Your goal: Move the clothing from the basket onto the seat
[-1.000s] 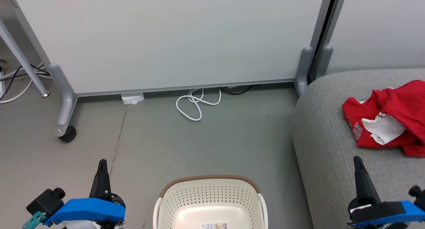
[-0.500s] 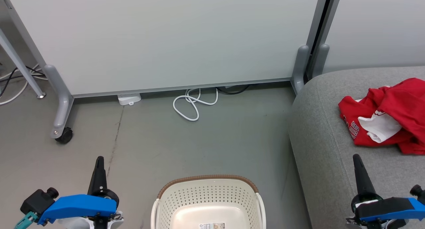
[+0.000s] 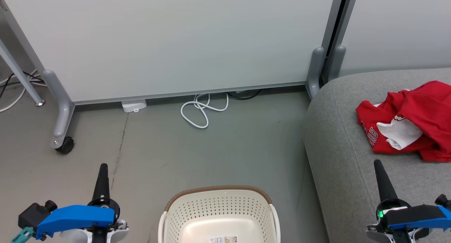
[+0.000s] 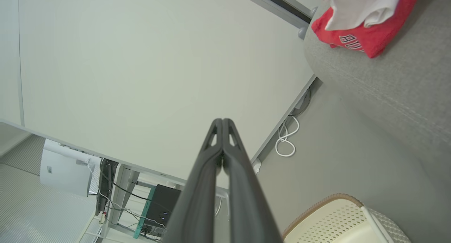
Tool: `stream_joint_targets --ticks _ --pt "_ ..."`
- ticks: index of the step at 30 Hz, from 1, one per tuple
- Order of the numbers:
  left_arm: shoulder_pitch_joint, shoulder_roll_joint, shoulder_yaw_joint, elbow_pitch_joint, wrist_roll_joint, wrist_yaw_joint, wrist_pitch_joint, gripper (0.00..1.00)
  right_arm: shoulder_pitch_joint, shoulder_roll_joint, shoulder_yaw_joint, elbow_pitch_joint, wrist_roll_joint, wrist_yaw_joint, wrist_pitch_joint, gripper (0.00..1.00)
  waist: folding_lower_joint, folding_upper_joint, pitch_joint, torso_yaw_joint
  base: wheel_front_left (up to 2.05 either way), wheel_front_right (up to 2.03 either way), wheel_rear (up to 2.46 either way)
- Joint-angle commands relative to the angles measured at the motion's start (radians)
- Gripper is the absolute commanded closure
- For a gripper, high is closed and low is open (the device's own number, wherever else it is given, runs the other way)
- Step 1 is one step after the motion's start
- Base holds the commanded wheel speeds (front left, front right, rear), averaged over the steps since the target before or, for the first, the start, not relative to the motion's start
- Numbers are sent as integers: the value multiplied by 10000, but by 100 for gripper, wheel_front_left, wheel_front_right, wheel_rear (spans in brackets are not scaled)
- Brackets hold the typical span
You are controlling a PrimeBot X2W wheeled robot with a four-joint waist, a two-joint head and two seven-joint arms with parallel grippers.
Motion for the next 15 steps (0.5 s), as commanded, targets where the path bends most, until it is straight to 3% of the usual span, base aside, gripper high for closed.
stream_joint_targets --ticks 1,15 --pt "-256 21 46 -98 -231 -39 48 100 -234 -69 -26 -23 233 4 89 100 0 0 0 -9 0 0 0" --pt "-314 -20 264 -134 -1527 -145 387 100 -396 -76 -62 93 1564 4 430 100 0 0 14 -131 0 0 0"
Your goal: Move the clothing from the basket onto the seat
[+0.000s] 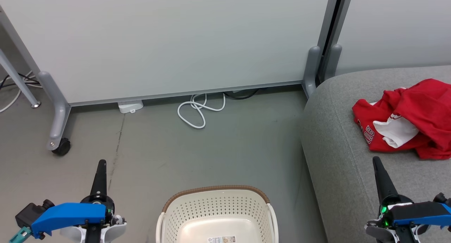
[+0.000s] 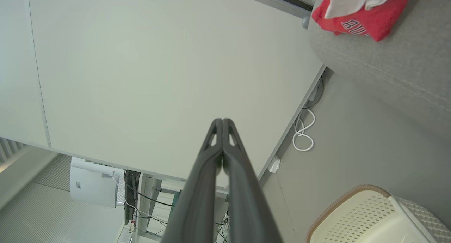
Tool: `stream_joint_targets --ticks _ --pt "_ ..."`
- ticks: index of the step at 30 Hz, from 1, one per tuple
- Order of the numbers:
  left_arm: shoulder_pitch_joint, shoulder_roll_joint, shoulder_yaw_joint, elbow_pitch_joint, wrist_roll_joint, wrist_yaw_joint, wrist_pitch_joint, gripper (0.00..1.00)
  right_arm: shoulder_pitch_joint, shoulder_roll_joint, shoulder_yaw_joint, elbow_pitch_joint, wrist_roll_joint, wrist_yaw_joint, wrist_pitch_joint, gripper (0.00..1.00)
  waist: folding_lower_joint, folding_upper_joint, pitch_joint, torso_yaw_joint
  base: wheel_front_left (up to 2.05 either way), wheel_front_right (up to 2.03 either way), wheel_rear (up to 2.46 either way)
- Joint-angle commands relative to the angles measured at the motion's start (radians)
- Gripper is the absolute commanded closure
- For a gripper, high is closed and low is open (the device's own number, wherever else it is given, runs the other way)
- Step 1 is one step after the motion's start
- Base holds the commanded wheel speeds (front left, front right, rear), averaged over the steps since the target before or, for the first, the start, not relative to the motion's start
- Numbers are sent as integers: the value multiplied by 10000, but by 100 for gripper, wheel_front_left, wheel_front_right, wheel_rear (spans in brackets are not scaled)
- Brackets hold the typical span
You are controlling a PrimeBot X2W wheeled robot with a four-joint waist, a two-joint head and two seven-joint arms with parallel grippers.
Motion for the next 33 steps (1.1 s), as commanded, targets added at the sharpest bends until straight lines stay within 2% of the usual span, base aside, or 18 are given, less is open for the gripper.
stream_joint_targets --ticks 1,33 --pt "-179 11 88 -89 -207 -60 64 100 -215 -70 -27 -13 251 4 75 100 0 0 1 -10 0 0 0" --pt "-309 -70 442 -151 -2593 -253 682 100 -485 -80 -92 213 2680 4 711 100 0 0 30 -280 0 0 0"
